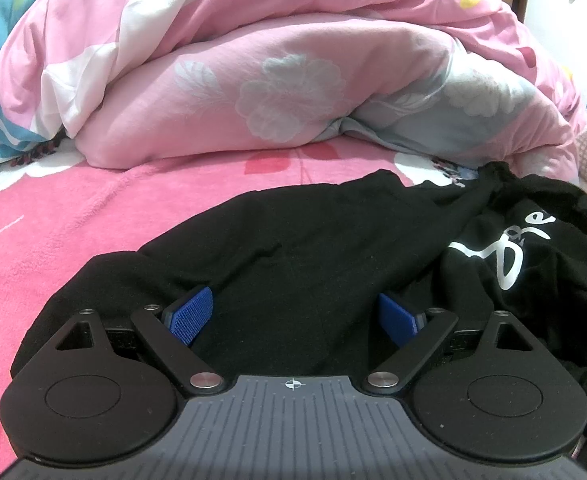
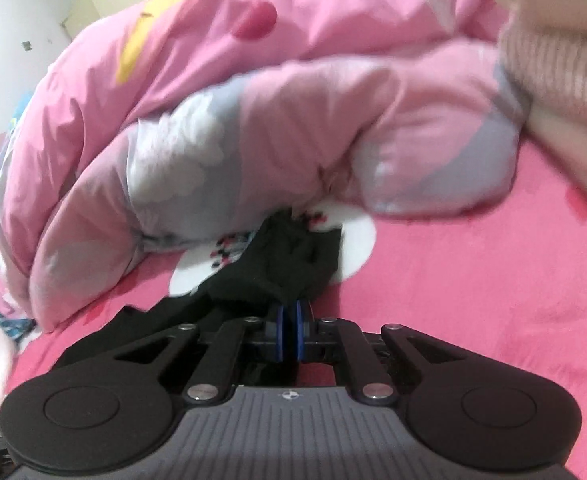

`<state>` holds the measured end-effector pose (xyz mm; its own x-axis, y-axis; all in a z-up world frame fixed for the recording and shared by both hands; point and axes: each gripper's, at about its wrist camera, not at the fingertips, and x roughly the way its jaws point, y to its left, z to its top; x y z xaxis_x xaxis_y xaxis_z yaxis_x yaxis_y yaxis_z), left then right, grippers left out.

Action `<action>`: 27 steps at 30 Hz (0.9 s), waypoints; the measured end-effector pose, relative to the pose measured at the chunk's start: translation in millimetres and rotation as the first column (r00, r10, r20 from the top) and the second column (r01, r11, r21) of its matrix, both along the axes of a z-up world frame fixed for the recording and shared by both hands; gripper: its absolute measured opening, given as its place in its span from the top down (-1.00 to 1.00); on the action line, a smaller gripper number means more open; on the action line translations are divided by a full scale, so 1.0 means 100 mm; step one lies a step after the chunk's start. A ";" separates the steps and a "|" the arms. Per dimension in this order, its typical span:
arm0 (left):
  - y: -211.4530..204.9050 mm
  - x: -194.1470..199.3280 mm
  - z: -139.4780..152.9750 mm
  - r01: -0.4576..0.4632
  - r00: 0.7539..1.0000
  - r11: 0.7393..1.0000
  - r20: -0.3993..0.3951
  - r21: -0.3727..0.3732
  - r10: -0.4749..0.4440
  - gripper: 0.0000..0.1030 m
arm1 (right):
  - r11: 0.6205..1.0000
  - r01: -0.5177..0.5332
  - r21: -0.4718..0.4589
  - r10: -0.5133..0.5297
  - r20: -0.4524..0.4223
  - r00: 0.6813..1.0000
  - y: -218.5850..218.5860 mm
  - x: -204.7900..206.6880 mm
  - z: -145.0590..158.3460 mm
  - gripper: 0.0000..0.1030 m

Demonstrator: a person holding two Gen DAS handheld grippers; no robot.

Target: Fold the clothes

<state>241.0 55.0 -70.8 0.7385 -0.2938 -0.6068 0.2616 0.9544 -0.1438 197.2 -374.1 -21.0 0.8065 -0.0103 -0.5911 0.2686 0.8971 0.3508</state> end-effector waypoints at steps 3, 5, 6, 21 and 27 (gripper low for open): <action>0.00 0.00 0.00 0.000 1.000 1.000 0.000 0.000 0.000 -0.75 | 0.998 0.028 -0.055 -0.027 0.036 0.999 -0.04 0.05 0.09 0.90; 0.00 0.00 0.00 0.000 1.000 1.000 0.000 0.000 0.000 -0.75 | 0.994 0.055 -0.097 -0.049 0.064 0.997 -0.07 0.10 0.17 0.90; 0.00 0.00 0.00 0.000 1.000 1.000 0.000 0.000 0.000 -0.75 | 0.990 0.072 -0.122 -0.062 0.080 0.995 -0.09 0.13 0.21 0.90; -0.02 -0.01 -0.02 -0.002 1.000 1.000 0.001 0.006 0.002 -0.76 | 0.944 0.325 -0.063 -0.328 -0.046 0.943 -0.61 0.33 -0.05 0.43; -0.02 -0.01 -0.01 -0.008 1.000 1.000 -0.002 0.006 0.008 -0.76 | 0.991 0.027 -0.132 -0.016 0.084 0.996 0.04 0.39 0.40 0.20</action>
<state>239.7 53.2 -71.7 0.7397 -0.2846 -0.6098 0.2541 0.9572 -0.1385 235.8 -370.3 18.8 0.8514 -0.1019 -0.5146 0.2631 0.9316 0.2509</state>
